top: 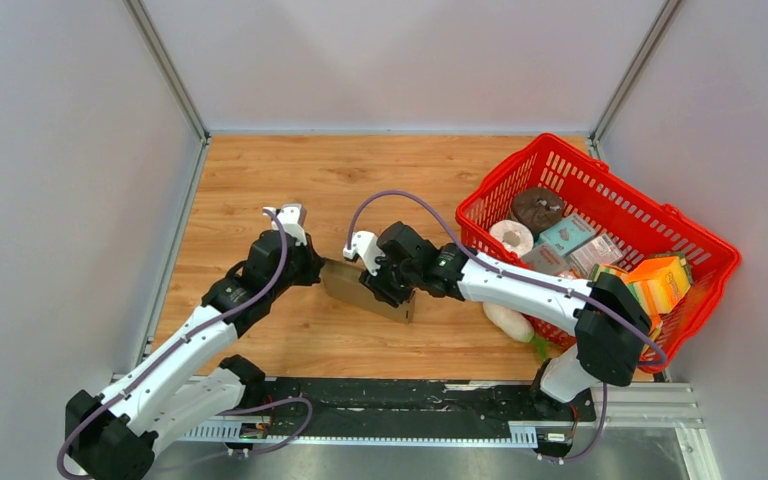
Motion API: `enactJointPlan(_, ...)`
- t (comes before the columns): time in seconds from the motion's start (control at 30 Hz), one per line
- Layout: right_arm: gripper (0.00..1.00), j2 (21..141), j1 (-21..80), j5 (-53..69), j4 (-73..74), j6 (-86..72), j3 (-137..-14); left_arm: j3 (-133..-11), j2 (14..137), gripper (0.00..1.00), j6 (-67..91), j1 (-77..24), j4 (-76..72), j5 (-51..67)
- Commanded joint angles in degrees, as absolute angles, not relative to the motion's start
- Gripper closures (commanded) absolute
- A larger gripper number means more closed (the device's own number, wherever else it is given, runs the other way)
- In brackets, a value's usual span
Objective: Fold the paper box
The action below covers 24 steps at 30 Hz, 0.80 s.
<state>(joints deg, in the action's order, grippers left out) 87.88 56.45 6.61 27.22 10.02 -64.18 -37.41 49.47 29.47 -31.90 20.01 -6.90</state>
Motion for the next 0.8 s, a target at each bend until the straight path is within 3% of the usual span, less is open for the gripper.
enactJointPlan(0.0, 0.73, 91.14, 56.16, 5.19, 27.07, 9.84, -65.74, -35.68, 49.22, 1.0, 24.35, -30.85, 27.95, -11.96)
enactJointPlan(0.1, 0.73, 91.41, 56.25, 6.06, 27.16, 9.58, -65.65, -36.04, 48.96, 1.0, 22.6, -30.85, 27.34, -11.26)
enactJointPlan(0.23, 0.73, 90.88, 56.51, 6.5, 26.81, 9.14, -65.13, -35.51, 45.71, 0.88, 21.8, -30.76, 26.55, -10.02)
enactJointPlan(0.47, 0.73, 90.88, 56.69, 7.12, 27.33, 8.96, -65.65, -35.68, 46.58, 0.88, 20.74, -30.85, 25.93, -9.67)
enactJointPlan(0.57, 0.73, 90.97, 56.69, 6.86, 27.69, 8.97, -65.57, -36.3, 45.79, 0.81, 20.83, -30.76, 25.84, -9.23)
enactJointPlan(0.7, 0.73, 91.05, 56.78, 6.86, 27.77, 8.97, -65.57, -37.79, 43.95, 0.61, 21.18, -30.67, 24.88, -7.39)
enactJointPlan(0.77, 0.73, 91.32, 56.87, 6.68, 27.95, 8.96, -65.74, -38.32, 43.95, 0.57, 21.27, -29.8, 24.09, -4.23)
